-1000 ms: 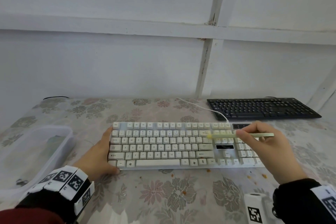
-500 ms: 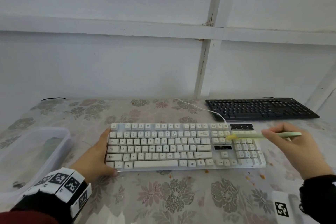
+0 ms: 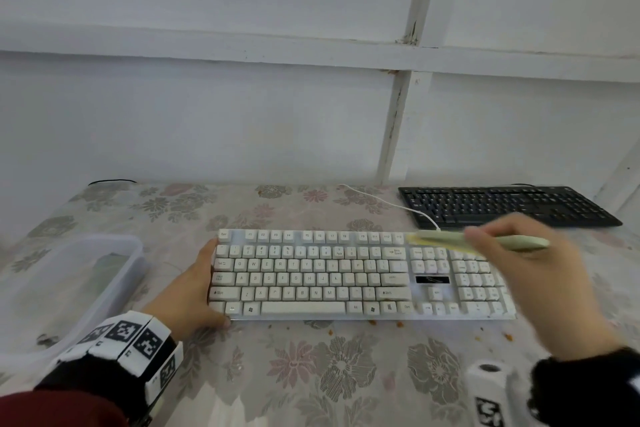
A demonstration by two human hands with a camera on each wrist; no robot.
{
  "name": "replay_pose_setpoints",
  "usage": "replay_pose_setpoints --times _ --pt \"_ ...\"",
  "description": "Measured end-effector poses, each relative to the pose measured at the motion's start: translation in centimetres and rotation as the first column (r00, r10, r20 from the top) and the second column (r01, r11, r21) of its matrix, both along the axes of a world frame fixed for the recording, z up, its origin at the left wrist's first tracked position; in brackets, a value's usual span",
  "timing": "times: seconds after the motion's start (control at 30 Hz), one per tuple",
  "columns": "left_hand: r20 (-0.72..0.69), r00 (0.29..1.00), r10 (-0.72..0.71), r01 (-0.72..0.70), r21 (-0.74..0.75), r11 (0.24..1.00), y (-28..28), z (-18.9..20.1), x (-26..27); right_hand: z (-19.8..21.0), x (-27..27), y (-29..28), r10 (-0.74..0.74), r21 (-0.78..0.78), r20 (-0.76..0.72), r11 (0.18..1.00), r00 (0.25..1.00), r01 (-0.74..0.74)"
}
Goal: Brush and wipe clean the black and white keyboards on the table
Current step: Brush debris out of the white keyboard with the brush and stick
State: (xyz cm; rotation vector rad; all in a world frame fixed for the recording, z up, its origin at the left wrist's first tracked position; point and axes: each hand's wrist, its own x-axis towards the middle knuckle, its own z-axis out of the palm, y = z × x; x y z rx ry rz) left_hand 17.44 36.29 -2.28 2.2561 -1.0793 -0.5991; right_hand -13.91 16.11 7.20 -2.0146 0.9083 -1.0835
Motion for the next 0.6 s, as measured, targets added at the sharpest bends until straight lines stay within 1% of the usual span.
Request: replay_pose_setpoints --times 0.07,0.1,0.23,0.33,0.43,0.53,0.6 --pt "0.015 1.000 -0.007 0.007 -0.008 1.000 0.0 0.0 0.0 0.0 3.9 3.5 0.186 0.049 -0.022 0.982 0.982 -0.185" --pt "0.020 1.000 -0.011 0.011 -0.009 1.000 -0.1 0.0 0.1 -0.5 6.0 5.0 0.247 0.076 -0.031 0.967 0.968 -0.244" --pt "0.011 1.000 -0.019 0.019 -0.013 1.000 0.1 0.0 0.2 -2.8 13.0 9.4 0.365 0.090 -0.117 0.930 0.924 -0.357" --pt "0.022 0.998 -0.065 0.067 -0.072 0.995 0.1 -0.4 0.6 -3.3 15.9 11.7 0.386 0.075 -0.178 0.922 0.905 -0.379" --pt "0.048 0.993 -0.103 0.107 -0.097 0.989 0.1 -1.2 1.2 -3.4 17.1 12.7 0.379 0.047 -0.254 0.924 0.890 -0.380" --pt "0.067 0.993 -0.095 0.101 -0.094 0.990 0.0 -1.3 1.3 -3.2 17.4 12.6 0.369 0.038 -0.321 0.925 0.872 -0.377" --pt "0.052 0.995 -0.081 0.085 -0.081 0.993 0.0 -0.9 1.0 -3.2 17.1 12.1 0.340 0.040 -0.348 0.937 0.874 -0.348"
